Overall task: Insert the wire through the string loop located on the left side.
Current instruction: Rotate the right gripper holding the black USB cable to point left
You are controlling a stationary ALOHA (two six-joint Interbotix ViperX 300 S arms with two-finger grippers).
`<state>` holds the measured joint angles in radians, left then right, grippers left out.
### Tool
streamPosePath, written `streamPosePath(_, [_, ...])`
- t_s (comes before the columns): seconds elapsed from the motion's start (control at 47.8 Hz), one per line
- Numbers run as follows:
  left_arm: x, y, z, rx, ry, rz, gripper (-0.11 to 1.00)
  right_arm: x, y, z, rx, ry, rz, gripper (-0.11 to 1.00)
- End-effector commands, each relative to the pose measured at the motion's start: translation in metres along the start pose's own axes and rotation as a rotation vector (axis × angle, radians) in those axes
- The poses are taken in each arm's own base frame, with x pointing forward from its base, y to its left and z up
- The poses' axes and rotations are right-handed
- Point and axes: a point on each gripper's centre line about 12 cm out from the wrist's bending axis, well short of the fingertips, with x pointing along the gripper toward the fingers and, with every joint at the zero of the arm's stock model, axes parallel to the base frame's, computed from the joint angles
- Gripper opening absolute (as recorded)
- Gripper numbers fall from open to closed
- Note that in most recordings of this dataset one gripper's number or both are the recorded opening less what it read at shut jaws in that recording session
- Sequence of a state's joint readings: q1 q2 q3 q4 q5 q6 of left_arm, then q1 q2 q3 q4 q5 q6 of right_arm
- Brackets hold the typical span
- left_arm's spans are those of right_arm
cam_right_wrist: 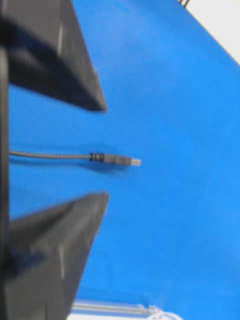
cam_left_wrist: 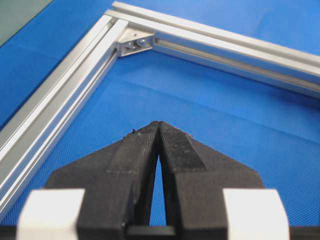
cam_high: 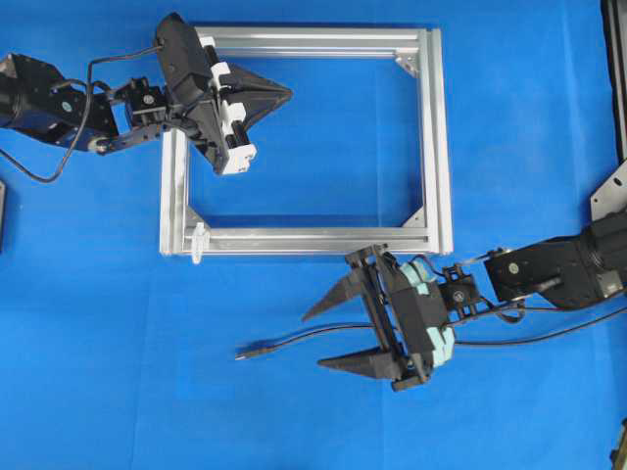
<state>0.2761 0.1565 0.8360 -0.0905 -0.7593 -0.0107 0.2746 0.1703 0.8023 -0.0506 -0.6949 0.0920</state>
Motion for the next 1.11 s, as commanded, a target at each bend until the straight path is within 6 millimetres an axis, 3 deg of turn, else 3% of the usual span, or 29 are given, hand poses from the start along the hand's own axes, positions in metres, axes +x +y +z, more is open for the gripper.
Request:
streamPosePath(0.0, [-0.002, -0.004, 0.014, 0.0, -0.042, -0.011, 0.0, 0.004, 0.001, 0.012, 0.003, -0.029, -0.001, 0.86])
streamPosePath(0.251, [-0.002, -0.004, 0.014, 0.0, -0.041, -0.011, 0.0, 0.016, -0.001, -0.001, 0.012, -0.001, -0.006, 0.85])
streamPosePath(0.586, [-0.002, -0.004, 0.014, 0.0, -0.041, -0.011, 0.0, 0.049, -0.003, -0.028, 0.045, 0.057, -0.01, 0.84])
streamPosePath(0.901, [-0.002, -0.004, 0.013, 0.0, -0.033, -0.011, 0.0, 0.057, -0.004, -0.042, 0.073, 0.085, -0.013, 0.84])
streamPosePath(1.026, [-0.003, -0.004, 0.012, 0.0, -0.028, -0.012, 0.0, 0.057, -0.004, -0.042, 0.072, 0.083, -0.013, 0.77])
streamPosePath(1.089, [-0.003, -0.003, 0.012, 0.0, -0.029, -0.011, 0.0, 0.057, -0.004, -0.043, 0.072, 0.086, -0.013, 0.67])
